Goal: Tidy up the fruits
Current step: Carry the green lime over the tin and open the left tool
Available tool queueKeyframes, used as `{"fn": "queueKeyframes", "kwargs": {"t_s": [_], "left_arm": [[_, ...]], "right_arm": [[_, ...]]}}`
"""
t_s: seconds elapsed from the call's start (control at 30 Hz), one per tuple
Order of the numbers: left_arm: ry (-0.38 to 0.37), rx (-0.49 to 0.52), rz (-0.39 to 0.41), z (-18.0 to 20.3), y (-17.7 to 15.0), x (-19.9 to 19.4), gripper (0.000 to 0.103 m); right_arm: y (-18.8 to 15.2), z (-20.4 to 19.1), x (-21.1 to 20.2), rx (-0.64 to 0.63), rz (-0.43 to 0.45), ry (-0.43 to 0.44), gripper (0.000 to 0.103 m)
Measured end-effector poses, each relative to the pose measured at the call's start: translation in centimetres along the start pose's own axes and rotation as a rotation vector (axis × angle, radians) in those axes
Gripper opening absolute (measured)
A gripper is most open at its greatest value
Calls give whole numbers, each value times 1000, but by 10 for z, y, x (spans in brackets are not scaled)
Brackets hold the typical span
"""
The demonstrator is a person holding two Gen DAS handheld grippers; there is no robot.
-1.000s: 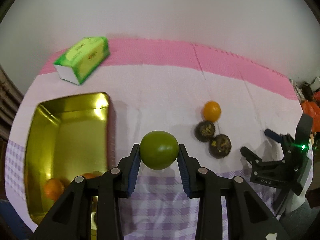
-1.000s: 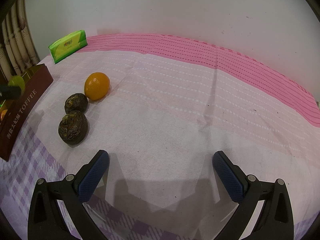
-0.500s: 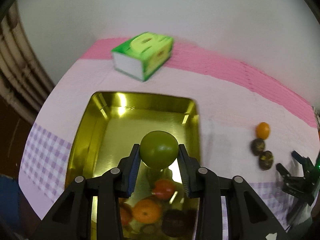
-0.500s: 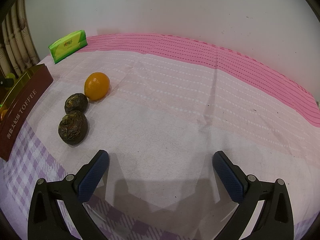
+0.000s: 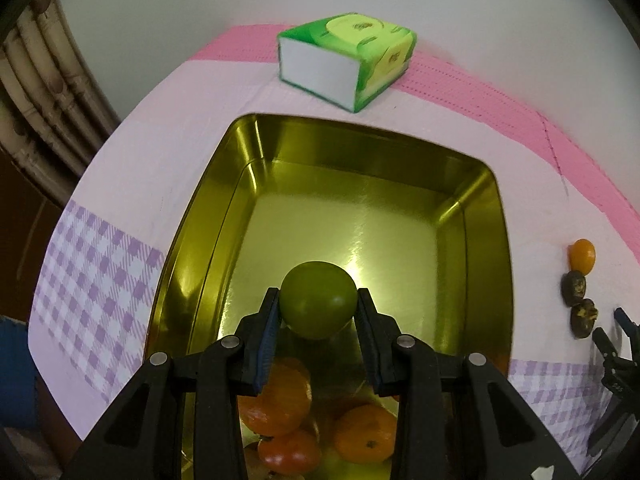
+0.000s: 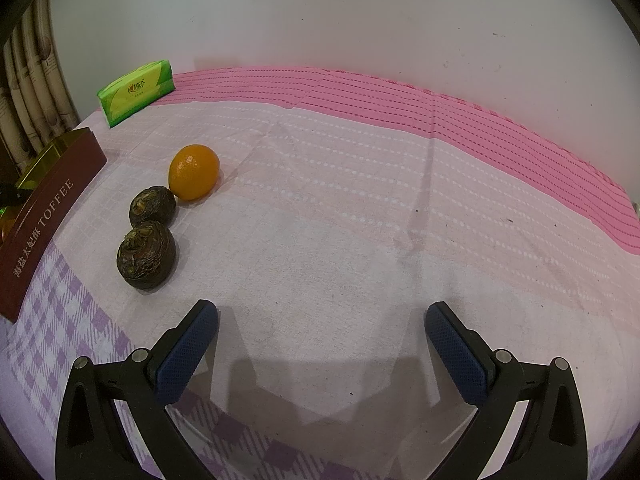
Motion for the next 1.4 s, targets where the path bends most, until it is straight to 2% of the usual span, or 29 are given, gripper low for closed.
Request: {"fn": "queueKeyframes", "kwargs": {"t_s": [0.83,1.13,1.4], "left_arm": [[15,14,-12,-6,-7,14,33],[17,15,-13,-7,-6,15,34],[12,-4,-21,-10,-7,14,43]], "right_arm": [[0,0,0,1,1,1,103],[0,-1,1,-15,-32,22,103],[-2,-6,-2,-18,-45,25,103]]}}
Point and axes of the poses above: each gripper's, at about its wrist camera, not at the fingertips, and x roughly the way its jaws point, z to its right, y to its top, the point moved 7 cm from there along x, roughly the way its jaws point, and after that the axes turned 9 degrees about -x, right-handed, at the moved point
